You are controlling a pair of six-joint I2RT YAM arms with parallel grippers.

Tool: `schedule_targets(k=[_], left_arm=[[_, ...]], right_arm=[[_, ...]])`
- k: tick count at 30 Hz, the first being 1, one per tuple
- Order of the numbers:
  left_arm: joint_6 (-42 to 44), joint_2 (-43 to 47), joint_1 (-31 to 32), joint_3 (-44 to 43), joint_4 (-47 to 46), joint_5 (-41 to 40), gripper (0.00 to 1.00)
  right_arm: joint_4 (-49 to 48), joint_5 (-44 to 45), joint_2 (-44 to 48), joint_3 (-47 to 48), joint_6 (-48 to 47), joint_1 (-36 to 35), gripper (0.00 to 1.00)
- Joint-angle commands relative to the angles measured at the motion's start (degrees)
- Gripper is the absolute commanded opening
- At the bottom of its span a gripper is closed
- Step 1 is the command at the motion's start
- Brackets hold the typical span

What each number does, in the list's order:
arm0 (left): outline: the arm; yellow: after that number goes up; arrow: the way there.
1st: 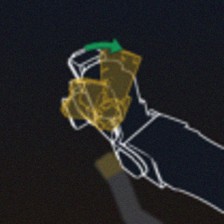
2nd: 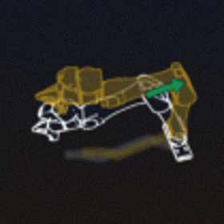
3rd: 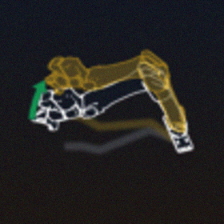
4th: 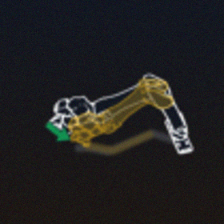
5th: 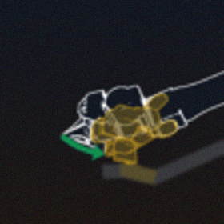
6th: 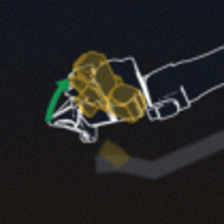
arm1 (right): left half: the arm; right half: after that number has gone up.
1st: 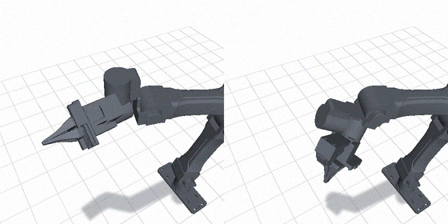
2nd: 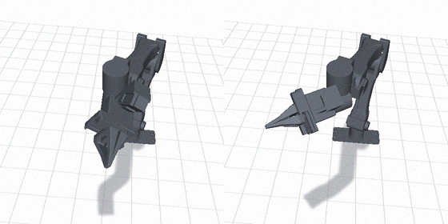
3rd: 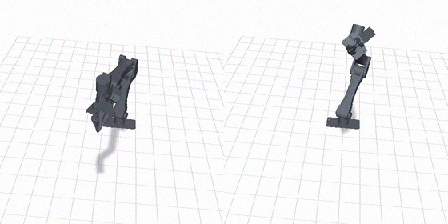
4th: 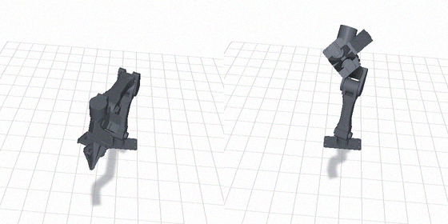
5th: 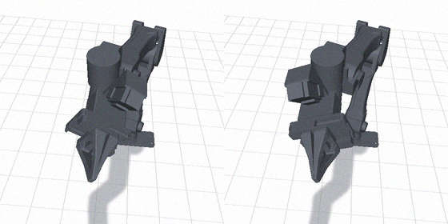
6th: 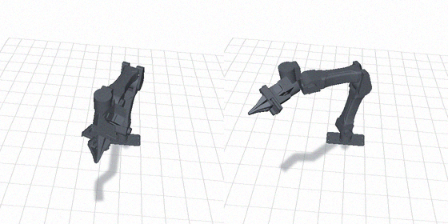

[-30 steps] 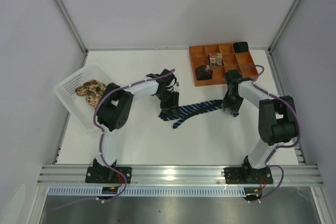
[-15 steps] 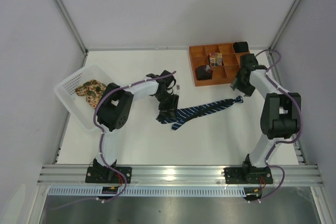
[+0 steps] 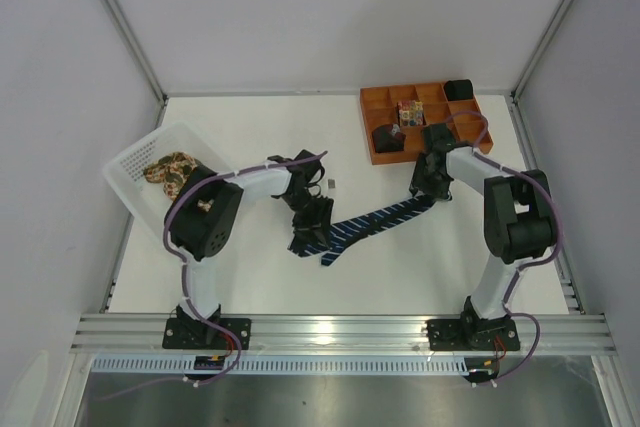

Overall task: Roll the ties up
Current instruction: Flatten the tie

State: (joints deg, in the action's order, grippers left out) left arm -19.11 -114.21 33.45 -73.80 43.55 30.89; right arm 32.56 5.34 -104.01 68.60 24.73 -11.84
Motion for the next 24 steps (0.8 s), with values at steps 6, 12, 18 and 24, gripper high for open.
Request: schedule_targets(k=[6,12,18,24], left_arm=[[0.13,11.11,-0.23,7.35,-3.47,-2.95,0.68],[0.39,14.9,1.43,10.78,-5.49,2.59,0.73],[-0.31,10.6,3.2,11.57,-5.67,-0.3,0.65],[0.04,9.71,3.37,11.75,-4.97,-5.85,0.61]], right_arm=[[-0.04,-2.43,0.46,-6.63,5.23,-0.47,0.53],[0.23,-6.83,6.7,-12.78,11.39,-0.91,0.54],[1.11,-7.19,7.76,-13.05,10.69,-0.56,0.55],[0.23,-8.77,9.35,-15.51,10.16,0.06,0.55]])
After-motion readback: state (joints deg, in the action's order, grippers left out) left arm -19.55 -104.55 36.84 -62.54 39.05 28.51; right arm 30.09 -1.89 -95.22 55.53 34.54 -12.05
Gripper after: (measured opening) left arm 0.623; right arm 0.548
